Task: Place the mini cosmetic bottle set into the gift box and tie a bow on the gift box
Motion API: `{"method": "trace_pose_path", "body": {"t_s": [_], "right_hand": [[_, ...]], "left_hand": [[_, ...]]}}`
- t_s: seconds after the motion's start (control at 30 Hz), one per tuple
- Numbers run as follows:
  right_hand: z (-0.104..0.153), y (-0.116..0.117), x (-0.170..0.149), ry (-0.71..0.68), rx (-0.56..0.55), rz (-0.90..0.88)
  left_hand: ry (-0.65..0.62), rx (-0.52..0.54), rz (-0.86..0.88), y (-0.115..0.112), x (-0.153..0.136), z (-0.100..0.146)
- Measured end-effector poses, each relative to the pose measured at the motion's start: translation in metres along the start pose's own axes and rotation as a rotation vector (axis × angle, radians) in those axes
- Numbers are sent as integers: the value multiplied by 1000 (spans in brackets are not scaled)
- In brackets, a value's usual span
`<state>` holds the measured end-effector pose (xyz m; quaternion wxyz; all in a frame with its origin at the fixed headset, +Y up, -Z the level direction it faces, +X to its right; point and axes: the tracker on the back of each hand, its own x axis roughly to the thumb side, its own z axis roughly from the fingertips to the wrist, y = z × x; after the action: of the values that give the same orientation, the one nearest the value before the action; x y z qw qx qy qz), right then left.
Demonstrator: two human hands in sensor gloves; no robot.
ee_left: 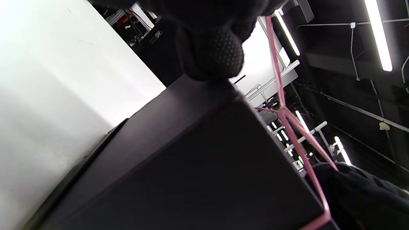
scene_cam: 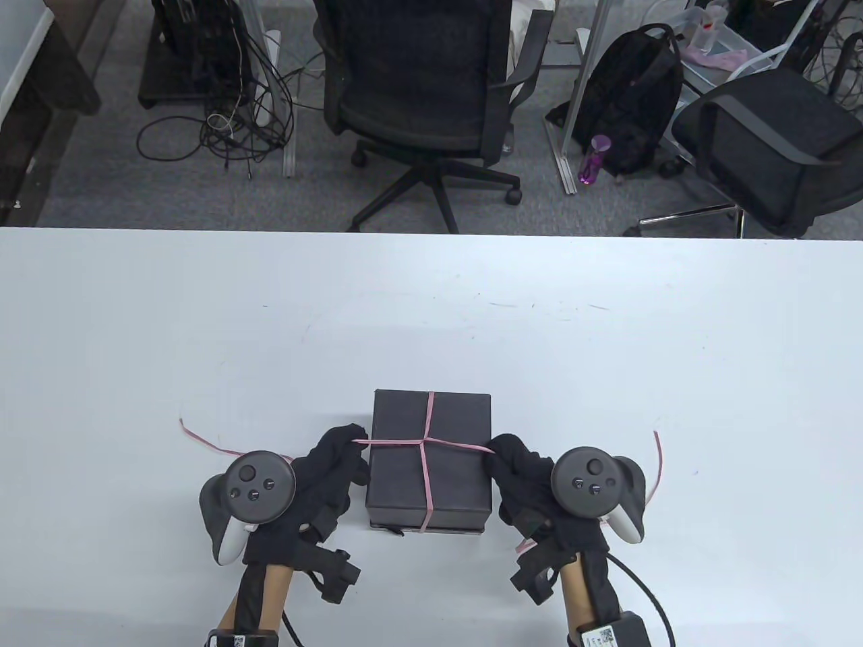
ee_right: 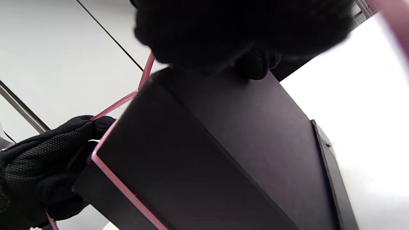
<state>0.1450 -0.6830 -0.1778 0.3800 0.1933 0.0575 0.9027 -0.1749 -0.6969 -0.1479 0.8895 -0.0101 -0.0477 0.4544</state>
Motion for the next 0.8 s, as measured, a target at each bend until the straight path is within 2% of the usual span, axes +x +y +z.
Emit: {"method": "trace_pose_path", "body": {"t_s": [0.37,0.43,0.6,0.73,0.8], "right_hand": [[1,0,5,-11,-29,92],[3,-2,7,-16,-100,222],[2,0,6,19,-142,562],[-1,8,-2,54,-127,729],[-3,13,-7,71,-92,742]], "left_hand": [[-31,-12,-34,-1,1,3],[-30,9,-126,-1,-1,3],[-35,52,-369,-7,-6,0],[-45,86,-437,-11,-14,-2],[-76,95,-476,-13,-18,-2]]}}
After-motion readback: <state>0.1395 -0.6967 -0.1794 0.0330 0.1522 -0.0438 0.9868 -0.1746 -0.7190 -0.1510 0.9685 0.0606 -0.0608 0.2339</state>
